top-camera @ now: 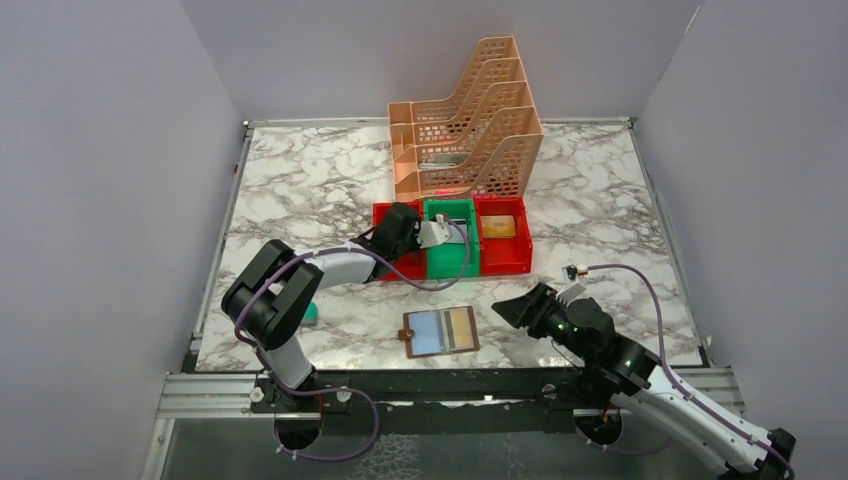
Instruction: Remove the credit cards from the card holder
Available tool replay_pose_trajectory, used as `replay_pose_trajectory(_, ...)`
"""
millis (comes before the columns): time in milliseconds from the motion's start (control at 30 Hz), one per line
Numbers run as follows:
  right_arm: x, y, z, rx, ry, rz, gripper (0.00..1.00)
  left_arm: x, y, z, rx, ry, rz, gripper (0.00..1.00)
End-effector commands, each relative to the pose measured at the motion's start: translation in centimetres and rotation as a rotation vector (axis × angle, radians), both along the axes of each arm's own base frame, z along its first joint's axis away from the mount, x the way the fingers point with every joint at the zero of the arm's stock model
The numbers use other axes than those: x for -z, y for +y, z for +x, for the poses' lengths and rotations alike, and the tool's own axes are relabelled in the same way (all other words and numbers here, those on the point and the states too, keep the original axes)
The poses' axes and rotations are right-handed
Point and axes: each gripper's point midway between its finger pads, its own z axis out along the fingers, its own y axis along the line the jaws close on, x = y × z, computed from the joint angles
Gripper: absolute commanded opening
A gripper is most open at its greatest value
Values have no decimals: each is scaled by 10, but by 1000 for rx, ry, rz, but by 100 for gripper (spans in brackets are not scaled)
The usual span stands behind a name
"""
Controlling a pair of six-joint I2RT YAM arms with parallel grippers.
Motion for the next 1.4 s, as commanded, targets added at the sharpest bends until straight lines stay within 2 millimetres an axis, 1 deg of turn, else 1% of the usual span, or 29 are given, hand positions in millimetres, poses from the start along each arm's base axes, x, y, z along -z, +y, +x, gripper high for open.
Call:
replay_pose_trajectory(0,-16,-4,5,35,-22,21,67,0,-5,1,-4,12,-36,39)
replay_pose_trajectory(100,-17,-3,4,30,-22,25,67,14,-1,0,-16,43,-9,39)
replay_pose_trajectory(233,-16,-4,4,34,-18,20,67,16,-8,-3,-20,74,-57,39)
replay_pose_trajectory(300,-15,-4,4,35,-16,20,67,14,-11,-5,-15,79,-79,42)
replay_pose_trajectory(400,-15,-3,4,31,-13,21,67,13,-10,-8,-10,74,-84,51)
replay_pose_trajectory(467,-14,-3,4,33,-12,21,67,14,-8,-8,-13,74,-80,53)
replay_pose_trajectory(500,-14,-3,4,33,-13,22,67,6,-9,-7,-15,58,-95,54)
replay_pose_trajectory(533,-14,-2,4,31,-14,24,67,2,-9,-7,-17,52,-103,55)
replay_pose_trajectory(667,-13,-1,4,22,-11,25,67,-5,-12,-9,-7,56,-127,59)
replay_pose_trajectory(833,-12,2,4,14,-9,26,67,-9,-14,-15,-4,86,-146,67)
replay_pose_trajectory(900,-12,3,3,8,-10,29,67,-14,-15,-17,-3,85,-162,69)
replay_pose_trajectory(967,-12,4,3,2,-9,29,67,-23,-17,-20,5,80,-196,71)
replay_pose_trajectory(1067,-11,7,3,-12,-8,25,67,-46,-21,-27,27,41,-276,75)
replay_pose_trajectory(1200,-10,11,0,-41,4,11,67,-84,-19,-37,25,-34,-391,79)
replay_pose_trajectory(1300,-12,16,-2,-86,-1,-16,67,-113,-24,-49,26,-66,-553,83)
replay_pose_trajectory(1333,-11,15,-2,-82,8,-31,67,-119,-26,-55,27,-63,-615,87)
replay_pose_trajectory(1367,-10,15,0,-73,23,-38,67,-126,-28,-62,31,-59,-682,96)
